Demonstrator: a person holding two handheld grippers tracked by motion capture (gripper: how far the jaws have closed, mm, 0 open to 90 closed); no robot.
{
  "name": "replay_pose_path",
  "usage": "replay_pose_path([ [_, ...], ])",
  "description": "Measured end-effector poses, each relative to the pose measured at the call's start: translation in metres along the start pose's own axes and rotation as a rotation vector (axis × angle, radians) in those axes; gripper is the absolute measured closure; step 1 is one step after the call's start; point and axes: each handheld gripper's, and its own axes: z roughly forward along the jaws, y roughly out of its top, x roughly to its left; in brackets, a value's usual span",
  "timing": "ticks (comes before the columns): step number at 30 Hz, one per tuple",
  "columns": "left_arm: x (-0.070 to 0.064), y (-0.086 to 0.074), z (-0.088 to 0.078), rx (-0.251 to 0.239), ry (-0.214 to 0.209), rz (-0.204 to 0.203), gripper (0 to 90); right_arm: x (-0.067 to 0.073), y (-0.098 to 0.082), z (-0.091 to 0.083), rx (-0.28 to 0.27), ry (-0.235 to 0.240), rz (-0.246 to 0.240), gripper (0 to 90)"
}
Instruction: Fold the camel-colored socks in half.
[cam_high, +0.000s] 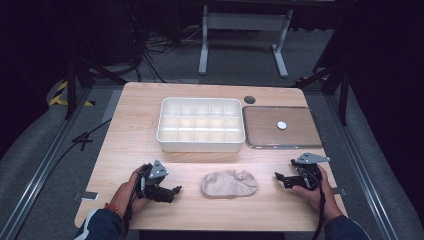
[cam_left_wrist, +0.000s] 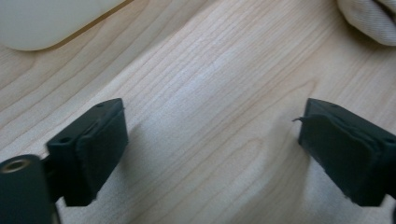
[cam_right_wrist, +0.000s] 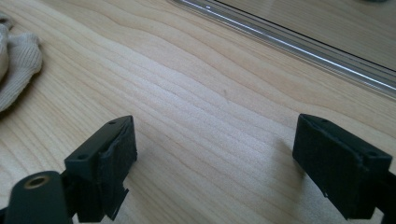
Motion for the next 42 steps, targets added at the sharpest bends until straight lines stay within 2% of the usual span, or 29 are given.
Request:
replay_pose_path([
  [8, 0.006, -0.002, -0.002, 0.002, -0.042, 0.050, 5.1, 0.000, 0.000, 0.000, 0.000, -0.001, 0.000, 13.6],
  [16, 0.007, -0.005, -0.004, 0.001, -0.055, 0.049, 5.0, 0.000, 0.000, 0.000, 0.001, -0.005, 0.001, 13.6],
  [17, 0.007, -0.005, -0.005, 0.003, -0.049, 0.064, 5.0, 0.000, 0.000, 0.000, 0.001, -0.005, 0.001, 13.6],
  [18, 0.006, -0.006, -0.005, 0.000, -0.056, 0.051, 5.0, 0.000, 0.000, 0.000, 0.001, -0.004, -0.001, 14.2],
  [26, 0.006, -0.007, -0.006, 0.002, -0.059, 0.049, 5.0, -0.001, -0.001, -0.001, -0.004, 0.004, 0.005, 16.1],
  [29, 0.009, -0.007, -0.006, 0.003, -0.075, 0.079, 4.8, -0.002, -0.001, -0.003, -0.020, 0.008, 0.027, 26.9],
  [31, 0.010, -0.007, -0.005, 0.011, -0.068, 0.064, 2.7, -0.001, 0.001, -0.007, -0.039, 0.012, 0.041, 34.5],
  [33, 0.011, -0.007, -0.005, 0.013, -0.068, 0.064, 0.8, 0.004, 0.005, -0.012, -0.070, 0.020, 0.027, 42.9],
  [37, 0.012, -0.006, -0.005, 0.013, -0.072, 0.068, 0.8, 0.024, 0.019, -0.019, -0.129, 0.059, -0.015, 57.3],
  [40, 0.013, -0.006, -0.005, 0.016, -0.067, 0.082, 0.5, 0.044, 0.033, -0.021, -0.160, 0.117, -0.066, 65.6],
  [42, 0.012, -0.006, -0.005, 0.015, -0.068, 0.076, 0.4, 0.061, 0.041, -0.020, -0.177, 0.162, -0.101, 74.2],
])
